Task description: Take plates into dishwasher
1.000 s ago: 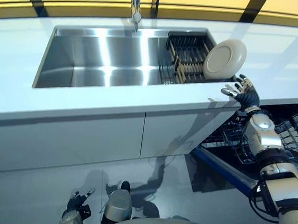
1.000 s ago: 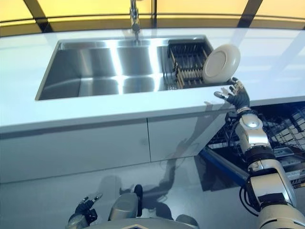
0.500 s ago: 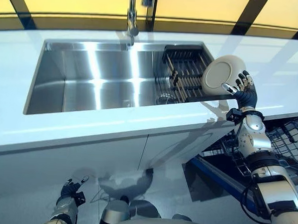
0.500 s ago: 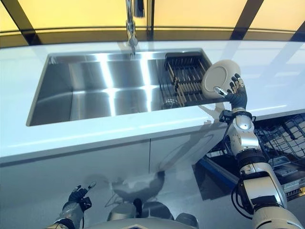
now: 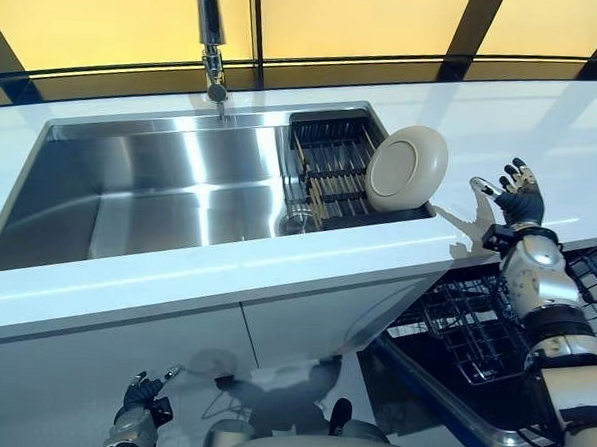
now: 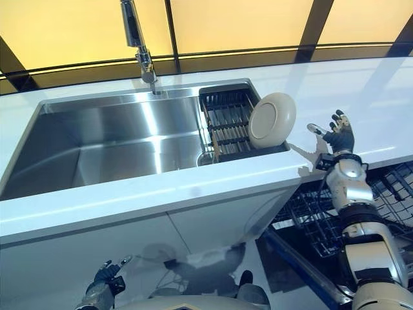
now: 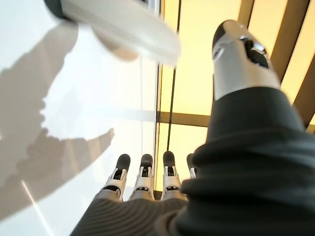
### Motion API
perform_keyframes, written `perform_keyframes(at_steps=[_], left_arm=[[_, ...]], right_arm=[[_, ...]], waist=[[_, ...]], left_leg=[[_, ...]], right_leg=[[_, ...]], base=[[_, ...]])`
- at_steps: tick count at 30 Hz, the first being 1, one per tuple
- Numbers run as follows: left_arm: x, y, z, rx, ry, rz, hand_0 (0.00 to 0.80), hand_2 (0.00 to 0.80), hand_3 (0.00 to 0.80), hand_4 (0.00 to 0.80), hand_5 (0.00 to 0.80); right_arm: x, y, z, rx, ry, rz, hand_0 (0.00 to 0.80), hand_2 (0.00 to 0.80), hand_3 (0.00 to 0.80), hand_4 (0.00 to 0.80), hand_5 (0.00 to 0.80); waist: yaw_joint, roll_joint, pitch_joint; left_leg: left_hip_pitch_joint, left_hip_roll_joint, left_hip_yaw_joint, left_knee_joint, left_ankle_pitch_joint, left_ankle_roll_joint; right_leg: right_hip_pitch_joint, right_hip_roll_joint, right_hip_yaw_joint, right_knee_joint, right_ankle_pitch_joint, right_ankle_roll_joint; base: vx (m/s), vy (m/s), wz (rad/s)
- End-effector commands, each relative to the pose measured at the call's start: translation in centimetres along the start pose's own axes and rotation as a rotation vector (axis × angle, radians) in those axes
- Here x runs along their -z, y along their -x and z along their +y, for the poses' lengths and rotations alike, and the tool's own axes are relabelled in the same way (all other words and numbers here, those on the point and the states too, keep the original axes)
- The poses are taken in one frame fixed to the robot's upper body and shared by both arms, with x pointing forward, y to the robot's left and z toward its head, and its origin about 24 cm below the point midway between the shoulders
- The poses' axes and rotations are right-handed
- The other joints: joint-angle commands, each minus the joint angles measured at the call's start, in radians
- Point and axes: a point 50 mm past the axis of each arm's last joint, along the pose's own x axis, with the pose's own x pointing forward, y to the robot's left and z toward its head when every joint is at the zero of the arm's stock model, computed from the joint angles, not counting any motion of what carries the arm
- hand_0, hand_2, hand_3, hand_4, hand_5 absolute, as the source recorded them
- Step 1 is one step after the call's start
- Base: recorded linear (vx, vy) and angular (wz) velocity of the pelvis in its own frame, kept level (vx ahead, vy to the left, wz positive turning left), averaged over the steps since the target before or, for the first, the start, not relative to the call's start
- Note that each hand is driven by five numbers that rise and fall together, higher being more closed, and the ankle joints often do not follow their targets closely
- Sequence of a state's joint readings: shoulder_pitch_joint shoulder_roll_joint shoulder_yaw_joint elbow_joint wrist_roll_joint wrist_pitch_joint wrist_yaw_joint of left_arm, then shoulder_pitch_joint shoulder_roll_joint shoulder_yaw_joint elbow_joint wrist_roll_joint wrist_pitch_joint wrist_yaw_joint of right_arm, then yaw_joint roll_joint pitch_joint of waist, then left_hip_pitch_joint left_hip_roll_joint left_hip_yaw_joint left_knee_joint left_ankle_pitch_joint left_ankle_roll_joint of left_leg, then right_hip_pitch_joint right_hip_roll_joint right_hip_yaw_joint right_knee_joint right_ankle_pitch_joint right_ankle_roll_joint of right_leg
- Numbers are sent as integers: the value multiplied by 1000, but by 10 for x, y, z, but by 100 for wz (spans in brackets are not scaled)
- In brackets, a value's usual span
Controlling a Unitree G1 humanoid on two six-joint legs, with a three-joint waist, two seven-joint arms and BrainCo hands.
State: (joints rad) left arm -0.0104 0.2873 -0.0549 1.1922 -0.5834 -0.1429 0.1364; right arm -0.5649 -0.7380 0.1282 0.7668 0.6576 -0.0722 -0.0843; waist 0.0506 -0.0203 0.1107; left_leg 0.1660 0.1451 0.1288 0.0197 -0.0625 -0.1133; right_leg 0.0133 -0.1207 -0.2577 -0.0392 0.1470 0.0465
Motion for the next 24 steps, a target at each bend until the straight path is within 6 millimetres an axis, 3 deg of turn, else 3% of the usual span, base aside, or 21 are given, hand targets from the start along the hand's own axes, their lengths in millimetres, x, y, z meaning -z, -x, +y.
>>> perform_keyframes(at_steps=[1,7,17,24], left_arm=[[-30,-5,-7,28,-6,-98,0,0,0,0,0],[-24,-4,-5,43,-30,-101,0,0,0,0,0],[-15,-3,13,20,-56,-75,0,0,0,0,0],[-12,-1,19,27,-79,-77,0,0,0,0,0]], right_arm=[[-42,-13,-14,-2,-25,-116,0,0,0,0,0],[-60,-20,-13,-66,-19,-128,0,0,0,0,0],[-79,-28,-17,-100,30,-83,0,0,0,0,0],[-93,-31,-25,-153,154,11,0,0,0,0,0]], waist=[[21,-72,-10],[38,-56,-32],[70,-43,-27],[93,-49,-21]], left_leg=[[-23,-37,-5,25,-7,48],[4,-22,-6,-76,35,17],[12,-15,-19,-106,48,12],[-10,-10,-25,-107,57,7]], right_leg=[[-45,-94,57,27,5,86],[-10,-85,9,-26,4,87],[1,-88,-19,-29,-4,91],[6,-94,-40,-34,-5,95]], base=[[82,-113,28],[57,-56,11],[63,-35,8],[40,-1,6]])
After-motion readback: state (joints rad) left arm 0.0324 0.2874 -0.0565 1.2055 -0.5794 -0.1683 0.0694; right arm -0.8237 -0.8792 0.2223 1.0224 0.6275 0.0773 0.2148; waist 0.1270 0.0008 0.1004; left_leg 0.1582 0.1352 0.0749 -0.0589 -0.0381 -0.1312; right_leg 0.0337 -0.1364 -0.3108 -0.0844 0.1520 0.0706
